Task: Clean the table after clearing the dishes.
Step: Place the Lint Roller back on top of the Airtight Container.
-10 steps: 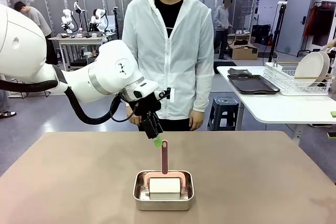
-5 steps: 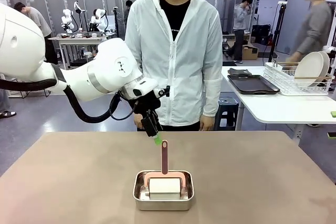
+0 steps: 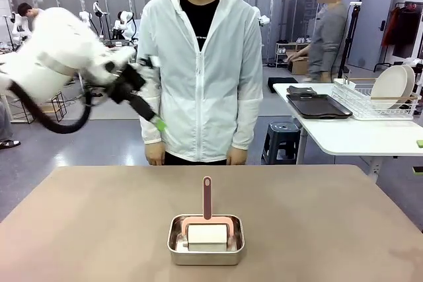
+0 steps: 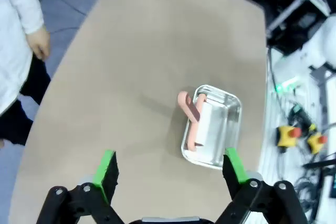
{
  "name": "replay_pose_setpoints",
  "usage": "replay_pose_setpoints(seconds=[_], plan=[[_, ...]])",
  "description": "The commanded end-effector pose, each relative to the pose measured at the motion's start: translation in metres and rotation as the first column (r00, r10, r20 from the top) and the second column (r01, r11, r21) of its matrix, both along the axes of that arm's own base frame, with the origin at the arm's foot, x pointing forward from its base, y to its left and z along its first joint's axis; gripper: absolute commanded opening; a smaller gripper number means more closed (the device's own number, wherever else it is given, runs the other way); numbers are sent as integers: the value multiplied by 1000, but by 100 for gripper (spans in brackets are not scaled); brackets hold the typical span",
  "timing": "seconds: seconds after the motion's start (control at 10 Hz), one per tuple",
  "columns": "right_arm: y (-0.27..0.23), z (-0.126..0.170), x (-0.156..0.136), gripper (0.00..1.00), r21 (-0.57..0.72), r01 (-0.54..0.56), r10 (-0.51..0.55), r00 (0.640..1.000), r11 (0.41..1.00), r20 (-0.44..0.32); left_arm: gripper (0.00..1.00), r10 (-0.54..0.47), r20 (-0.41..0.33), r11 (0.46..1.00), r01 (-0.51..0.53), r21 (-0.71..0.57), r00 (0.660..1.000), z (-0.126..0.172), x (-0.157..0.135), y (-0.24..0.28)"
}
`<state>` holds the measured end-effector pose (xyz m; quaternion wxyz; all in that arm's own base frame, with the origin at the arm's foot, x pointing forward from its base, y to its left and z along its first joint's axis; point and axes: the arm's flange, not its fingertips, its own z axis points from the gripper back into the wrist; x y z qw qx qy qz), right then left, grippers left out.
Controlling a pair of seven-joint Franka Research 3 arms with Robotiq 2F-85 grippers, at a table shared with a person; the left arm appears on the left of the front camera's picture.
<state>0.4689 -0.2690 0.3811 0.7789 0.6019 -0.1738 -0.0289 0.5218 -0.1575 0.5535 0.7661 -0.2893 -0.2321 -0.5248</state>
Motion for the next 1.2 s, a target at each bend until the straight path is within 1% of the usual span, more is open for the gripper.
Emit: replay_pose_setpoints(seconds=[0.0,0.1,0.2,0.3,0.4,0.5,0.6,0.7,0.8,0.9,1.0,1.1], plan=[[3,2,-3,100,-3,-8,7,1000,1000,-9,100,126,-133,975,-148,-166,983,-8,-8,75],[3,2,-3,100,-3,-8,7,1000,1000,-9,100,178,-192,944,-222,-244,965,-10,-7,116],[3,2,-3,100,-3,-8,7,1000,1000,-9,100,244,-265,902,-319,-292,933,-17,-4,165],[3,2,-3,100,-3,-8,7,1000,1000,-9,100,268,-336,870,-376,-318,903,-29,-1,206],[3,2,-3,100,-3,-8,7,1000,1000,-9,100,313,-388,829,-449,-334,867,-42,-1,245],[3,2,-3,100,-3,-8,7,1000,1000,-9,100,333,-434,799,-495,-342,837,-56,-3,273],[3,2,-3,100,-3,-8,7,1000,1000,-9,100,253,-494,783,-476,-400,832,-71,-8,301],[3,2,-3,100,-3,-8,7,1000,1000,-9,100,227,-553,781,-489,-389,802,-91,-14,331],[3,2,-3,100,-3,-8,7,1000,1000,-9,100,158,-563,772,-457,-442,811,-107,-21,357],[3,2,-3,100,-3,-8,7,1000,1000,-9,100,110,-583,746,-455,-486,805,-120,-28,374],[3,2,-3,100,-3,-8,7,1000,1000,-9,100,140,-647,727,-521,-446,749,-136,-33,391],[3,2,-3,100,-3,-8,7,1000,1000,-9,100,170,-661,674,-575,-463,731,-144,-40,406]])
